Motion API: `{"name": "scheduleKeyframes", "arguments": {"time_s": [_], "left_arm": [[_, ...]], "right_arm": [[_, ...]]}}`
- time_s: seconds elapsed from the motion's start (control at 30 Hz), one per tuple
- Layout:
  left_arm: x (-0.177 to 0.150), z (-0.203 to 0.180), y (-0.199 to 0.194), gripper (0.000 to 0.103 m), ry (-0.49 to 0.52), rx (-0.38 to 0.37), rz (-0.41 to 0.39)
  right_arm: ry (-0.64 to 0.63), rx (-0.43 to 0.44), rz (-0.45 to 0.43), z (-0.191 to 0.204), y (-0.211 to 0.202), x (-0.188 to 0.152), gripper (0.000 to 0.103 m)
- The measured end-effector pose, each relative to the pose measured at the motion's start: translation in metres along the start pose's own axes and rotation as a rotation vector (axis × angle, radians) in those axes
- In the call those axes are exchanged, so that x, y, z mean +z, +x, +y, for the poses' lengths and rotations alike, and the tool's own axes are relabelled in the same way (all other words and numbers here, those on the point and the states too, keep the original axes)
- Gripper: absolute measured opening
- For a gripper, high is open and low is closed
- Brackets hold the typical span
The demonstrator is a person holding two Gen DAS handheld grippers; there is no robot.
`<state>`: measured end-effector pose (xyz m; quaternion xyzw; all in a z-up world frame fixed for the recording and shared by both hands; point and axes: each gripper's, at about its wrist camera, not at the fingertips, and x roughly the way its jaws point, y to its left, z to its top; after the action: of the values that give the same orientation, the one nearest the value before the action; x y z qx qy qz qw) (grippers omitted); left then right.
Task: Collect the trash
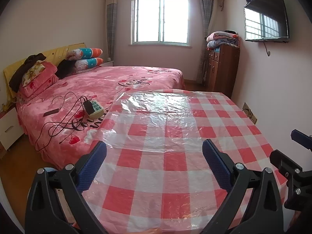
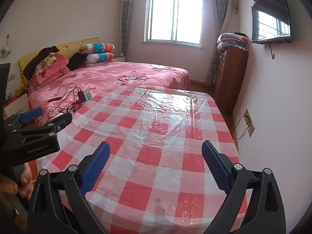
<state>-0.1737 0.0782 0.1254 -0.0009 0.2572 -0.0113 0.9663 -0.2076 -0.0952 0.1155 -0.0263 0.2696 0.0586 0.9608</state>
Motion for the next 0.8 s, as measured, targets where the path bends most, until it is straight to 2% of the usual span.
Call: {"name": "scheduleKeyframes", "arguments": {"time_s": [0.4,0.8], "left_arm": [[0.0,-0.001,0.0,0.099,0.001,-0.003,0.002],[-0.001,-0.009,0.022,0.099,0.017,-0.002,0.026]], "right_arm": [[0.003,0.001,0.006,0.0,0.002,0.0,0.094],[0.029,0.015,0.043,-0.009,0.026,-0.006,0.094]]}}
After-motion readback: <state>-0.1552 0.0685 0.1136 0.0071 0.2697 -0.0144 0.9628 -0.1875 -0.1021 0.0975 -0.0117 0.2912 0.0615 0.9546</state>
